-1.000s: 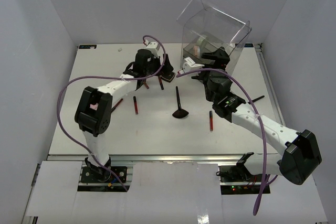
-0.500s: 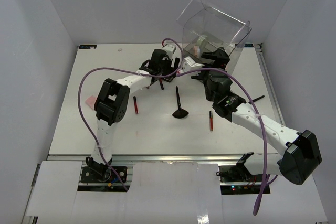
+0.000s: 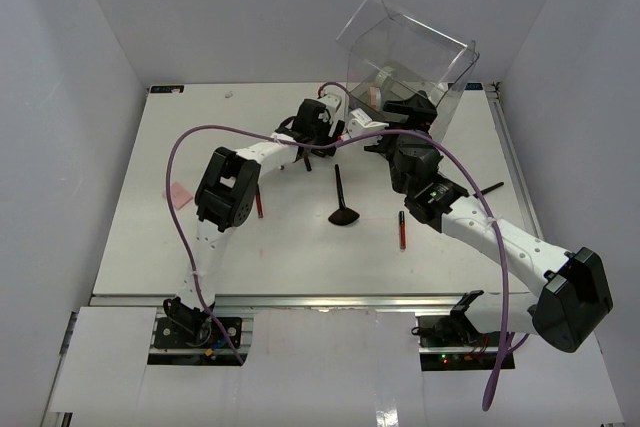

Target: Organize the makeup

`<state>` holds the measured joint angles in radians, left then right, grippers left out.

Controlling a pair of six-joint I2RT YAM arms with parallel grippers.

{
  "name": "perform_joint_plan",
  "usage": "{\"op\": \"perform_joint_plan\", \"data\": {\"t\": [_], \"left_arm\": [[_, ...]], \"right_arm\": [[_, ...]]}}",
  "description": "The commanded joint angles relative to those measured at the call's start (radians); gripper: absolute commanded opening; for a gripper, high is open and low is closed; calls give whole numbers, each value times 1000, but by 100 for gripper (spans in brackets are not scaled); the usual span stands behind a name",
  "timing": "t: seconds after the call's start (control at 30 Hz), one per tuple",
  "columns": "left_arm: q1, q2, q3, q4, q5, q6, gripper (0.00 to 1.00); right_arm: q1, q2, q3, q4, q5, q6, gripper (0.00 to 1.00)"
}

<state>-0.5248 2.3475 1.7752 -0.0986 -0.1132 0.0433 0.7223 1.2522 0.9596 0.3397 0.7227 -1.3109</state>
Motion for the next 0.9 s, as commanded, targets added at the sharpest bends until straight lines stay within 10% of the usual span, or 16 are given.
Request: {"op": "perform_joint_plan", "data": {"t": [0.0,0.53,0.87], "left_arm": [[-1,-7,45,-53,1,18,94],[-1,-132,-46,-24,27,-70,36],[-1,-464,-466,465,377,-454,26]], "right_arm": [[2,-13,56,45,7,13,90],[2,-17,64,36,12,15,90],[2,-22,71,13,9,39,91]]}}
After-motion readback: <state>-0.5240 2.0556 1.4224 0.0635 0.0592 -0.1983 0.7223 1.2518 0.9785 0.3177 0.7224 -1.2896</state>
